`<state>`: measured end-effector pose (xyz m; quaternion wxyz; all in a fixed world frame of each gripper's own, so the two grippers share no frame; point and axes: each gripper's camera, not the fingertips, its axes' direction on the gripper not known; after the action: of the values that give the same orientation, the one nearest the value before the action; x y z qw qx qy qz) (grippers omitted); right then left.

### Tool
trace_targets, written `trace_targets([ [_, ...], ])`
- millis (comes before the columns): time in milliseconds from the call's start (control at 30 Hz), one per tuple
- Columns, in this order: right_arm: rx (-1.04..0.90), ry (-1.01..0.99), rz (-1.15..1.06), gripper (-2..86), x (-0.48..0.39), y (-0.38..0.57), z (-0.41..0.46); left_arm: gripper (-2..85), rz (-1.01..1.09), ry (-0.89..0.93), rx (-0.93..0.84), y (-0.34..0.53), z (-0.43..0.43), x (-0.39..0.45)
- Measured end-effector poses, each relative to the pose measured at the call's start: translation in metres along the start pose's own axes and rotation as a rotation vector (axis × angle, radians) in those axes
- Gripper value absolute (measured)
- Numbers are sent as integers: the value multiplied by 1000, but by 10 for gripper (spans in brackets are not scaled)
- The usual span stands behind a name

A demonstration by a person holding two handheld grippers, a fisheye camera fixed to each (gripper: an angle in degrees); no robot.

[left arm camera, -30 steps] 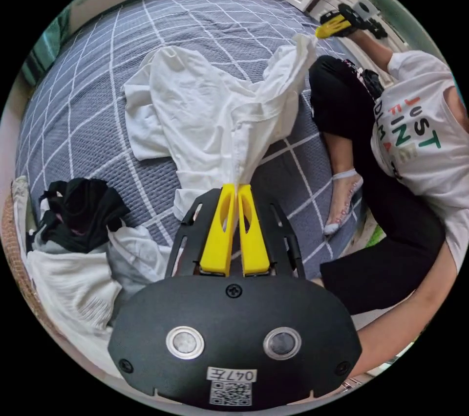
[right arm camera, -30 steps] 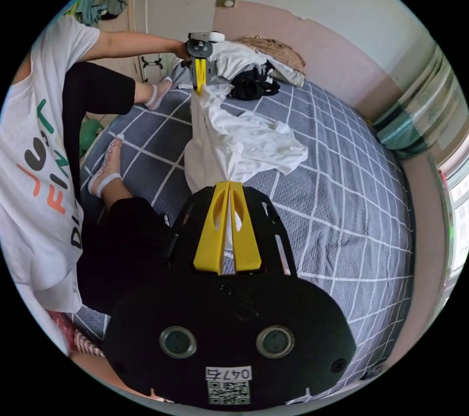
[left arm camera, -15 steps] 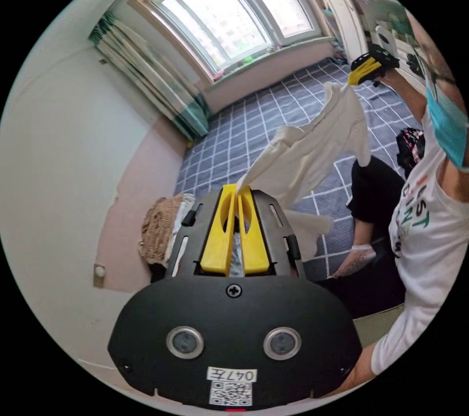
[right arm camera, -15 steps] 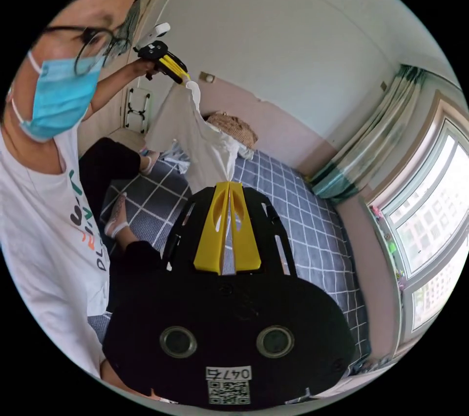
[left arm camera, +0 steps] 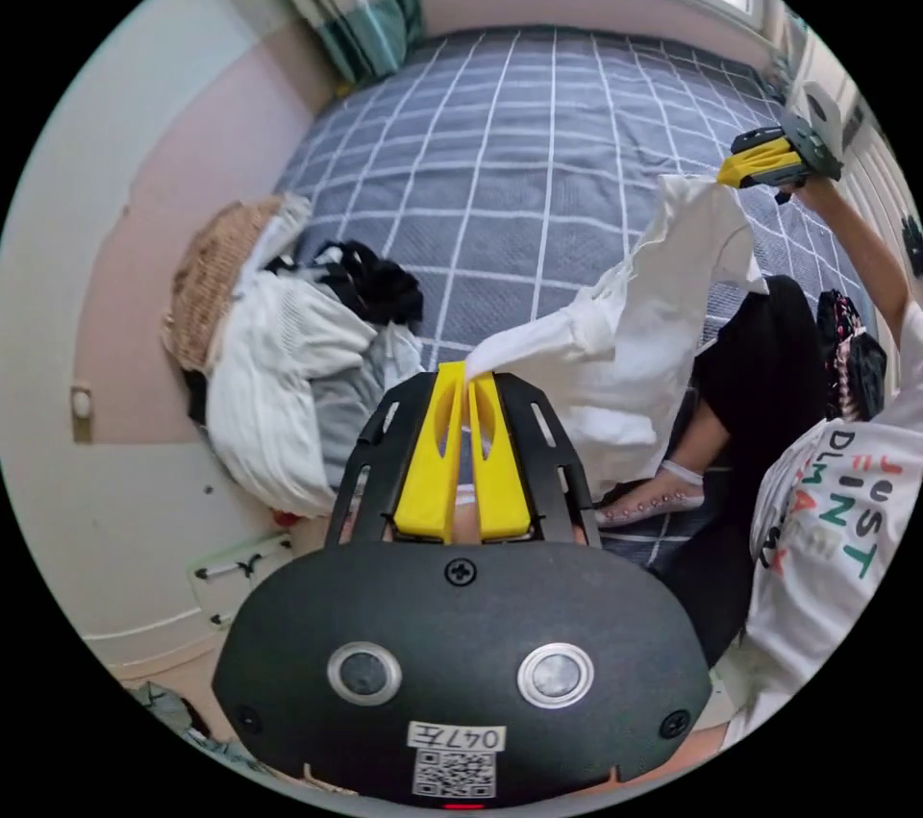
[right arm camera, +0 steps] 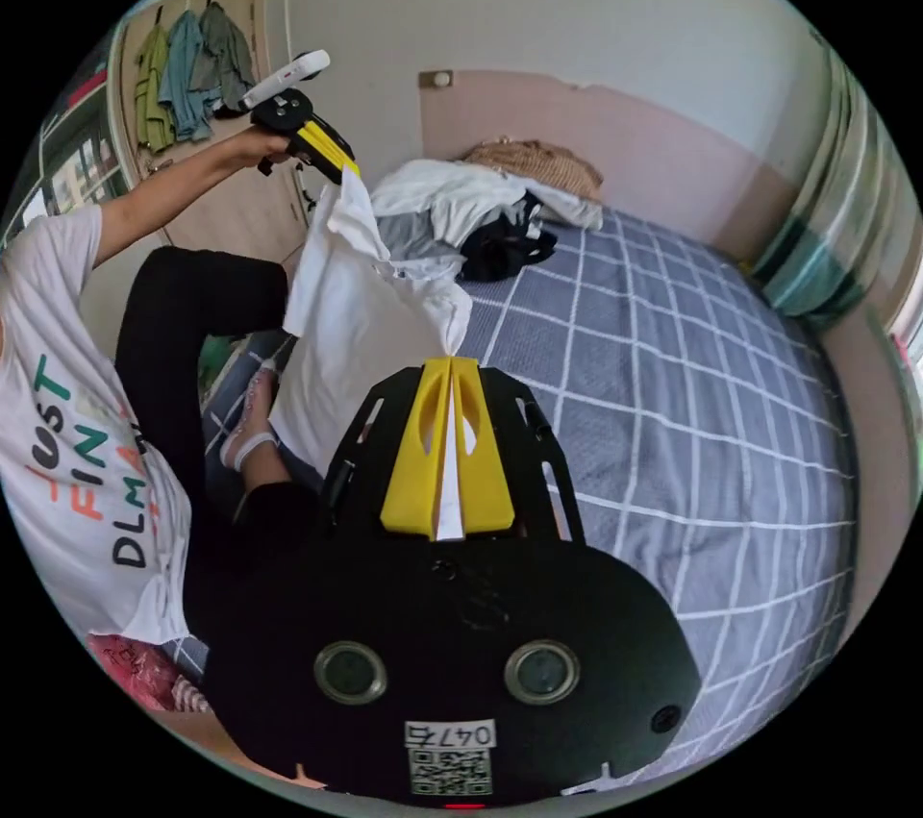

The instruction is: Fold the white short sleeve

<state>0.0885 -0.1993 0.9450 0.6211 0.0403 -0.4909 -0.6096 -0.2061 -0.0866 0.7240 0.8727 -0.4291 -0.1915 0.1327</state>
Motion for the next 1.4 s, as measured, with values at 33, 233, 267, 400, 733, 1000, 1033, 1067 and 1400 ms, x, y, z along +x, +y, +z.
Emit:
trace_targets([
  [33,-21,-45,17,1,10,4,40,-8,-9,22,-15,0,16,-4],
  [233,-172,-151,26,95,35,12,172,-8,-56,166,-142,4,127,-31],
  [267,-219,-156,12,101,38,13,185,-8,-65,173,-140,5,137,-36],
  [400,-235,-163,-37,92,52,11,199,-8,-123,231,-107,11,156,-56],
  [733,-362,-91,-234,21,50,-15,278,-8,-157,226,-122,5,186,-79],
  [1000,-403,-28,-213,19,46,0,300,-8,-136,209,-148,-4,198,-86],
  [1033,-391,-6,-222,14,43,3,299,-8,-137,210,-150,-4,199,-87],
  [1067,-382,17,-240,8,38,5,297,-8,-138,209,-152,-5,200,-88],
  [1400,-236,141,-303,-4,14,4,206,-8,-118,129,-78,3,164,-104],
])
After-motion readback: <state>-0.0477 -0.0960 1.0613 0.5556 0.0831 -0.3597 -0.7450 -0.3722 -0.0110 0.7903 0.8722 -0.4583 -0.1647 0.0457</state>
